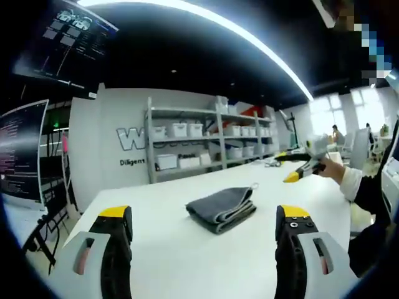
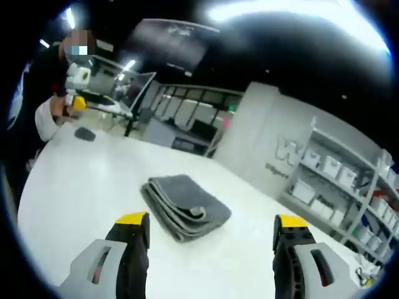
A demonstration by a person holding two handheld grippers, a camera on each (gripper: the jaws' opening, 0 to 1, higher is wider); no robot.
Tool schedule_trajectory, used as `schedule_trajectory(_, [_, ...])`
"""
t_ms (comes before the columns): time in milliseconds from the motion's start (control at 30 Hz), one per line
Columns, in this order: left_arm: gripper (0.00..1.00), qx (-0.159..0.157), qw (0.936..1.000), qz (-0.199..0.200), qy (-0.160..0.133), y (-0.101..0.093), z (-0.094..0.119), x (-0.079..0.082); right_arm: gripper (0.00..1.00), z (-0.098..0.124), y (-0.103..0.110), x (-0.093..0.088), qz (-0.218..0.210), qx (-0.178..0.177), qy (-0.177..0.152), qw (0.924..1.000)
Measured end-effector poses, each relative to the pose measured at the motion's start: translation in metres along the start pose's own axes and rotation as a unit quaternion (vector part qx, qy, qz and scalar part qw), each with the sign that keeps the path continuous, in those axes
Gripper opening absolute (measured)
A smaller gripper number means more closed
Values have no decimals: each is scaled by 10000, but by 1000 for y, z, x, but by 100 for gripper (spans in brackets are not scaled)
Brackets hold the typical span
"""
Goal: Open the folded towel by lifting each exposed corner and separating the folded layers until the towel lies flat within the target outline without major curled edges
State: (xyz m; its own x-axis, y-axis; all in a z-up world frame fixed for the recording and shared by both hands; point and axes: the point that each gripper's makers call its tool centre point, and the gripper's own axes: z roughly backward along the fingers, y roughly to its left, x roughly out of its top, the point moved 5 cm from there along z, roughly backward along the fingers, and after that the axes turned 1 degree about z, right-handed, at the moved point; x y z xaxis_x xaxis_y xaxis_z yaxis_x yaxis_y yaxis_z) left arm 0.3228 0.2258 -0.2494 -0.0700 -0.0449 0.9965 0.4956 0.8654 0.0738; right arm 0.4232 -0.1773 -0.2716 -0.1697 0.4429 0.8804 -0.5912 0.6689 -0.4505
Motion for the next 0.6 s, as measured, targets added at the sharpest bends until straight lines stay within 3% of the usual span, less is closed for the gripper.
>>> schedule_trajectory(600, [94, 0, 10000, 22, -3, 0, -2, -1, 86, -26, -4, 0, 377, 350, 323, 9982])
